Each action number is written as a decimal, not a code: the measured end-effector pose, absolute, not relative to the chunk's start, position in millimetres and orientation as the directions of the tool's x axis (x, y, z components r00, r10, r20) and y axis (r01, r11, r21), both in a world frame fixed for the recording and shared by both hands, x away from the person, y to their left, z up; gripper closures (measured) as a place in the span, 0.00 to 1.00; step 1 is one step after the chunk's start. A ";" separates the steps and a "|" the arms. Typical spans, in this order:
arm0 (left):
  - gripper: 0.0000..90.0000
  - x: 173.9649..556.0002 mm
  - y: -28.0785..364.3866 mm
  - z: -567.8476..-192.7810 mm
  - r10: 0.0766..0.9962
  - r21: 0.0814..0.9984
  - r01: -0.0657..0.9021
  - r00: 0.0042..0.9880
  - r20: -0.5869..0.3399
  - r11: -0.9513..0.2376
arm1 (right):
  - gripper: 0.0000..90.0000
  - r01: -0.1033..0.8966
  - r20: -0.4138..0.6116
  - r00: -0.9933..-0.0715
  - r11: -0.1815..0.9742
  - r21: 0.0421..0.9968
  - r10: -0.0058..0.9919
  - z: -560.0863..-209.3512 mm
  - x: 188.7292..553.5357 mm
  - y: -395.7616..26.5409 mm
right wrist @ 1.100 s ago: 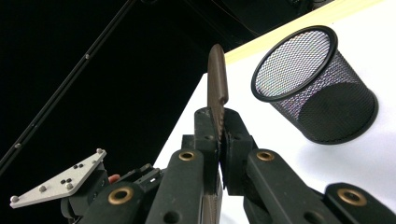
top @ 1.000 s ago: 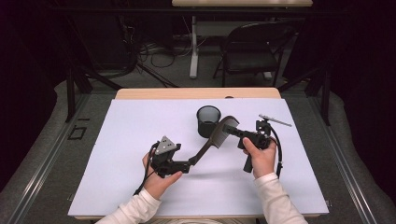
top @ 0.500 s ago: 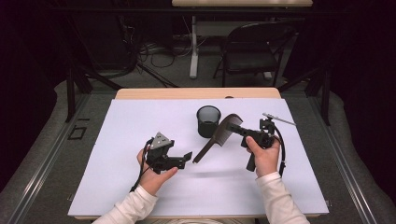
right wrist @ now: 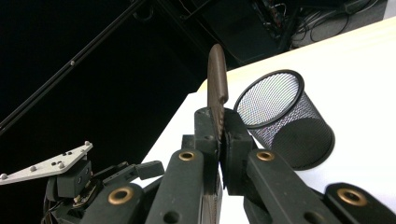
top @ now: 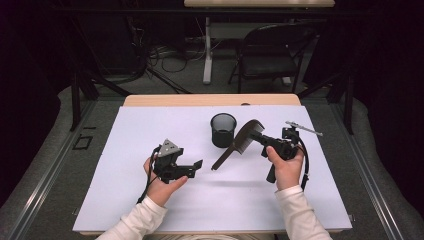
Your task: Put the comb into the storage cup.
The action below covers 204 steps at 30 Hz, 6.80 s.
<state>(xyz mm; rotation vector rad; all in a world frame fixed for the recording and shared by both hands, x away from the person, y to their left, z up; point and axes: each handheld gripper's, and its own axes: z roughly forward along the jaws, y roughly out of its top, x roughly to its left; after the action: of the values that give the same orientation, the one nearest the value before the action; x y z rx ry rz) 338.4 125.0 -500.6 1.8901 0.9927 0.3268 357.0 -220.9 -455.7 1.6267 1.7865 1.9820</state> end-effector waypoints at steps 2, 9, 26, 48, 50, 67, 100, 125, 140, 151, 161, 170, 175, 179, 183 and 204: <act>0.17 339.2 125.7 -500.3 0.755 0.836 0.500 0.632 -0.173 -0.226 | 0.97 0.569 0.643 -0.457 -0.355 0.742 0.614 -453.5 355.3 -223.1; 0.17 339.8 128.3 -498.1 0.757 0.839 0.497 0.630 -0.174 -0.222 | 0.97 0.508 0.600 -0.454 -0.361 0.782 0.659 -447.2 351.1 -231.9; 0.07 339.5 129.9 -497.7 0.770 0.827 0.509 0.619 -0.157 -0.240 | 0.97 0.471 0.565 -0.454 -0.353 0.809 0.689 -443.7 349.8 -233.5; 0.00 342.7 133.9 -492.0 0.806 0.800 0.547 0.574 -0.146 -0.245 | 0.97 0.454 0.525 -0.458 -0.319 0.832 0.717 -436.9 345.7 -226.9; 0.00 343.4 135.1 -491.2 0.806 0.802 0.546 0.574 -0.146 -0.243 | 0.97 0.451 0.524 -0.462 -0.320 0.833 0.715 -435.4 345.4 -226.0; 0.00 344.0 137.5 -489.1 0.802 0.798 0.550 0.578 -0.150 -0.247 | 0.97 0.449 0.463 -0.443 -0.257 0.856 0.768 -415.3 362.3 -224.8; 0.00 344.1 137.6 -489.8 0.805 0.795 0.555 0.574 -0.152 -0.246 | 0.97 0.424 0.418 -0.442 -0.226 0.877 0.794 -353.9 399.6 -214.2; 0.00 344.2 138.4 -489.9 0.803 0.792 0.558 0.575 -0.153 -0.248 | 0.97 0.416 0.394 -0.390 -0.223 0.882 0.832 -349.3 429.6 -198.5; 0.00 344.9 138.6 -490.8 0.805 0.791 0.560 0.573 -0.156 -0.245 | 0.97 0.423 0.385 -0.351 -0.223 0.878 0.853 -353.2 447.1 -187.3; 0.00 345.1 138.9 -490.9 0.805 0.791 0.562 0.571 -0.160 -0.242 | 0.97 0.432 0.389 -0.321 -0.232 0.871 0.863 -360.2 457.6 -181.0; 0.00 345.1 139.3 -491.0 0.806 0.791 0.562 0.571 -0.158 -0.243 | 0.97 0.442 0.385 -0.305 -0.229 0.867 0.871 -367.0 463.2 -175.7; 0.00 345.3 139.2 -491.3 0.805 0.789 0.564 0.571 -0.160 -0.243 | 0.97 0.448 0.382 -0.301 -0.224 0.865 0.874 -371.8 466.5 -169.6; 0.00 345.2 139.1 -491.1 0.803 0.788 0.565 0.573 -0.161 -0.245 | 0.97 0.457 0.381 -0.295 -0.220 0.861 0.876 -376.4 468.9 -165.8; 0.00 345.2 139.4 -491.0 0.805 0.790 0.564 0.571 -0.163 -0.240 | 0.97 0.466 0.380 -0.289 -0.218 0.858 0.878 -381.2 471.2 -163.6; 0.00 345.4 139.6 -491.2 0.804 0.789 0.565 0.572 -0.163 -0.241 | 0.97 0.471 0.374 -0.285 -0.211 0.857 0.883 -385.4 472.8 -160.5; 0.00 345.6 139.7 -491.4 0.805 0.789 0.566 0.570 -0.165 -0.239 | 0.97 0.518 0.382 -0.278 -0.197 0.832 0.881 -412.3 475.5 -151.1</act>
<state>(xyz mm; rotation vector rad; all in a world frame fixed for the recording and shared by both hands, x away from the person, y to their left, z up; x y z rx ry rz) 345.6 139.7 -491.4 1.9332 1.1036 0.3465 475.5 -151.1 -412.3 1.6283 1.7249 1.4679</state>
